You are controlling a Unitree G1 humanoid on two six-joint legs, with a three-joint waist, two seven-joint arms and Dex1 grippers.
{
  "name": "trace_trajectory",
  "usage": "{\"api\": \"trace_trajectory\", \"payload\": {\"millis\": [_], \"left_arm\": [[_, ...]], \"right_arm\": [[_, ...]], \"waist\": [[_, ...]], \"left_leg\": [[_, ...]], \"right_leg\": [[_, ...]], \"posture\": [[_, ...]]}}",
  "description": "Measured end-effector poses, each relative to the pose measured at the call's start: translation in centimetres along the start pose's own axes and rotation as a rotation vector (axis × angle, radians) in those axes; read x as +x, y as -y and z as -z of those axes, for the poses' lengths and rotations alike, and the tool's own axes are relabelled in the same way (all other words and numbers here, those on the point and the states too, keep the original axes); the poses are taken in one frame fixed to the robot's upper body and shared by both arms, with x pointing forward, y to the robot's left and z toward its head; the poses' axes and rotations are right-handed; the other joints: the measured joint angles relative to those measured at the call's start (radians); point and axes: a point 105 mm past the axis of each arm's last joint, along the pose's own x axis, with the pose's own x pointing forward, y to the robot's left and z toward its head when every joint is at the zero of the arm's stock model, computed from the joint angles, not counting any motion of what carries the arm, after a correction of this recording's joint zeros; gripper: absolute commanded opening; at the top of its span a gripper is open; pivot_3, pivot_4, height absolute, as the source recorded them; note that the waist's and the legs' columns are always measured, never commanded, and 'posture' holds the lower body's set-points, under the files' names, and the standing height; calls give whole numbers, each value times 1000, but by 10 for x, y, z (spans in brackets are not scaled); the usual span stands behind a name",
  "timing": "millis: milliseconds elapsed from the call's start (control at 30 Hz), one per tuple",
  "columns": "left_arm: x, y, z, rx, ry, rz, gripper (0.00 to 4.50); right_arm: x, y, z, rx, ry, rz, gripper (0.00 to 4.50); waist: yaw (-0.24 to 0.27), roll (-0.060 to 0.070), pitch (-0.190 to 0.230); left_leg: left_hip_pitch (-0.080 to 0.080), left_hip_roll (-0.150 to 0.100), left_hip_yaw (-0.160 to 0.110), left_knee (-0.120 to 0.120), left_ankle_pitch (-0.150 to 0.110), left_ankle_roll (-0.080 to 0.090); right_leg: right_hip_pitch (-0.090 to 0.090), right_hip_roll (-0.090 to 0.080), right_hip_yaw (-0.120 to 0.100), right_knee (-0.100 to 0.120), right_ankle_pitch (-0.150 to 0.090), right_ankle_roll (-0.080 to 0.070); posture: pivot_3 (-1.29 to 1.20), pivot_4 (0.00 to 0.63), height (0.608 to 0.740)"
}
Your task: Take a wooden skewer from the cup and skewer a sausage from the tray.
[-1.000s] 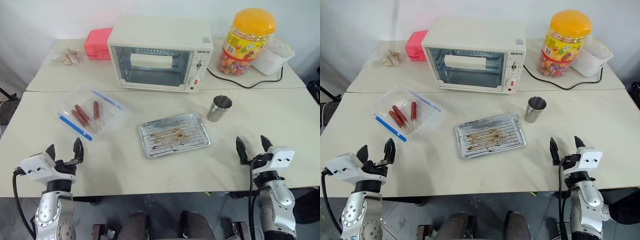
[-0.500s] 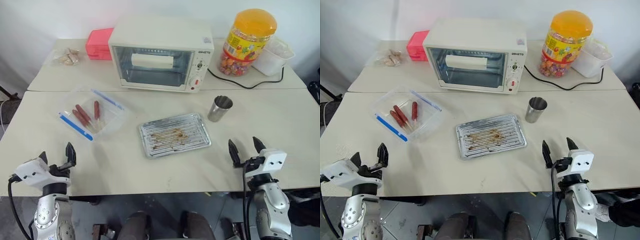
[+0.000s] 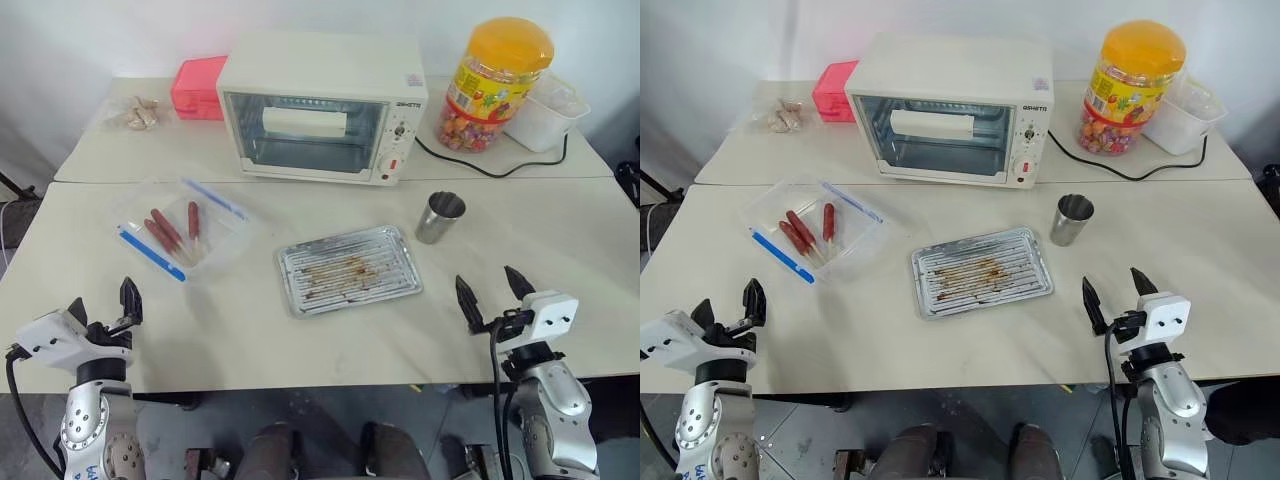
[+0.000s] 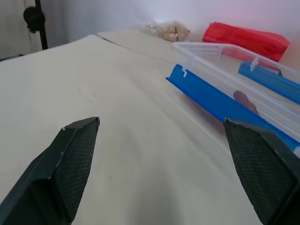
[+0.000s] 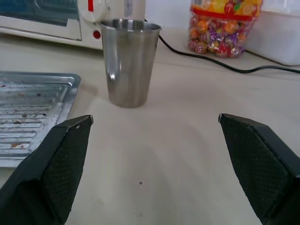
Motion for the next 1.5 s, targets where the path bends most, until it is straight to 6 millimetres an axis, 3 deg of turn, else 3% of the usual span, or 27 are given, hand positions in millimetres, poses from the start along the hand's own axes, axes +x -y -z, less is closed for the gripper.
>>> {"api": "trace_trajectory", "payload": {"millis": [300, 600, 767, 1333, 1500], "left_arm": [[-5, 4, 9, -1, -50, 23, 4474], [-37, 33, 17, 100, -150, 288, 4474], [-41, 41, 14, 119, -147, 353, 4474], [-27, 59, 8, 126, -89, 400, 4474], [-26, 54, 17, 122, -114, 392, 4474]], "right_arm": [[-15, -1, 0, -10, -42, 19, 4500], [-31, -4, 4, -20, -109, -53, 4500], [-32, -6, 3, -21, -112, -89, 4500], [-32, -4, 11, -10, -119, -111, 4500], [-18, 2, 8, 16, -80, -94, 4500]], "waist": [[-2, 0, 0], [-3, 0, 0], [-1, 0, 0], [-2, 1, -1], [-2, 1, -1]], "left_leg": [[0, 0, 1, 0, 0, 0], [0, 1, 1, 0, 0, 0], [0, 0, 1, 0, -1, 0], [0, 0, 1, 0, -1, 1], [1, 0, 1, 0, -1, 1]], "right_leg": [[0, 0, 1, 0, 0, 0], [0, 0, 2, -1, 0, 0], [0, -1, 3, -1, 0, 0], [0, 0, 2, -1, 0, 0], [0, 0, 2, -1, 0, 0]], "posture": [[0, 150, 740], [0, 150, 740], [0, 150, 740], [0, 150, 740], [0, 150, 740]]}}
